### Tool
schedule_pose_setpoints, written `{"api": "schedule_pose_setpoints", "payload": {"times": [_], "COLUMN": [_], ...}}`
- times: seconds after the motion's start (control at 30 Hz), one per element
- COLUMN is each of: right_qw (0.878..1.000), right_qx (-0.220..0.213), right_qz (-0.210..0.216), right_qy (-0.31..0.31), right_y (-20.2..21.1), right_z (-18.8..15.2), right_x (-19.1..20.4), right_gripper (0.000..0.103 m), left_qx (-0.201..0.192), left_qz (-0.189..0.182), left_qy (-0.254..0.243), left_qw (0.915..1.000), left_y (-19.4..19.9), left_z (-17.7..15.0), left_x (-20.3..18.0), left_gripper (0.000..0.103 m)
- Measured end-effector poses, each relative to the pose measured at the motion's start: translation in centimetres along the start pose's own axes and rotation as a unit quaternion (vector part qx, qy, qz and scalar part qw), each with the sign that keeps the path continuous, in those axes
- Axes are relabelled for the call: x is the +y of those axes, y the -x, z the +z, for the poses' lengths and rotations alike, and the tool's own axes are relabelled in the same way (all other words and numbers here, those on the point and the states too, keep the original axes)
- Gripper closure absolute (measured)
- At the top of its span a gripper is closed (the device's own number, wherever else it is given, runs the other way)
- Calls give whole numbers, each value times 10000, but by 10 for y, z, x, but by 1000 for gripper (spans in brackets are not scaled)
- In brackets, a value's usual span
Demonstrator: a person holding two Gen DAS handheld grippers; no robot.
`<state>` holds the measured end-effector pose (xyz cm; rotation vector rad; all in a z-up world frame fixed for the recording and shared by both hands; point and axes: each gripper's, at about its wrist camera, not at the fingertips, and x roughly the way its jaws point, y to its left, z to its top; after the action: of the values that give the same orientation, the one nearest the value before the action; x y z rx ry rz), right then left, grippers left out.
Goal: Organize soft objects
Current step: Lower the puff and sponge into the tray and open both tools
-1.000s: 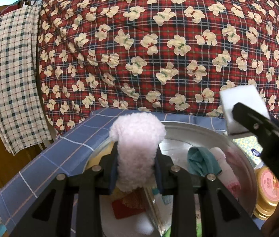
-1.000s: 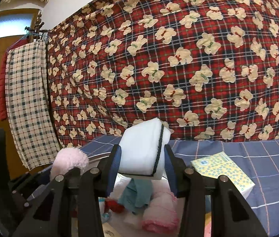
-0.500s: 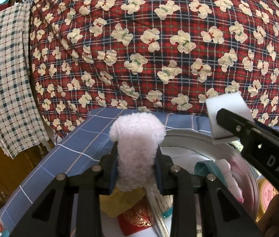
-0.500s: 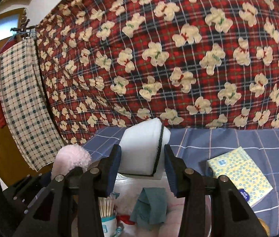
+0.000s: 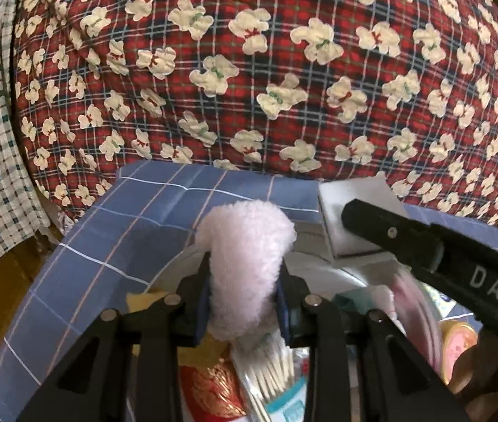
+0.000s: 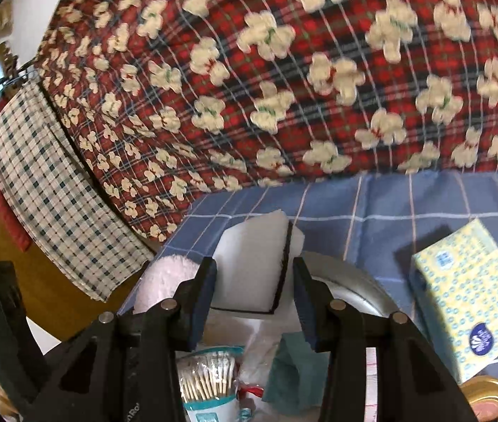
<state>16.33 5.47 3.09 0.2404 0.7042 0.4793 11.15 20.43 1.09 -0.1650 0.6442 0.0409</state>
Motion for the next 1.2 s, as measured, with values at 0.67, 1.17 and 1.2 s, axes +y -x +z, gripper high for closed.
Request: {"api": "schedule_pose_setpoints", "payload": {"times": [0.67, 1.17, 1.2], "right_qw": [9883, 9896, 9912], "right_qx": [989, 431, 340], "right_qz": [94, 140, 55], "right_qy": [-1158, -1365, -1275], "right_y": [-50, -8, -4], "right_z": [-8, -12, -14], "right_x": [-36, -36, -35], "right_gripper": [33, 26, 26], "left_qx": [931, 1345, 1312], "left_qz": [454, 160, 169], "left_qy": [-533, -206, -238], "left_qw": [9932, 9906, 9909], "left_y": [-45, -42, -40], "left_z": [7, 0, -2], "left_x": [-20, -14, -15], "left_gripper": [3, 2, 2]}}
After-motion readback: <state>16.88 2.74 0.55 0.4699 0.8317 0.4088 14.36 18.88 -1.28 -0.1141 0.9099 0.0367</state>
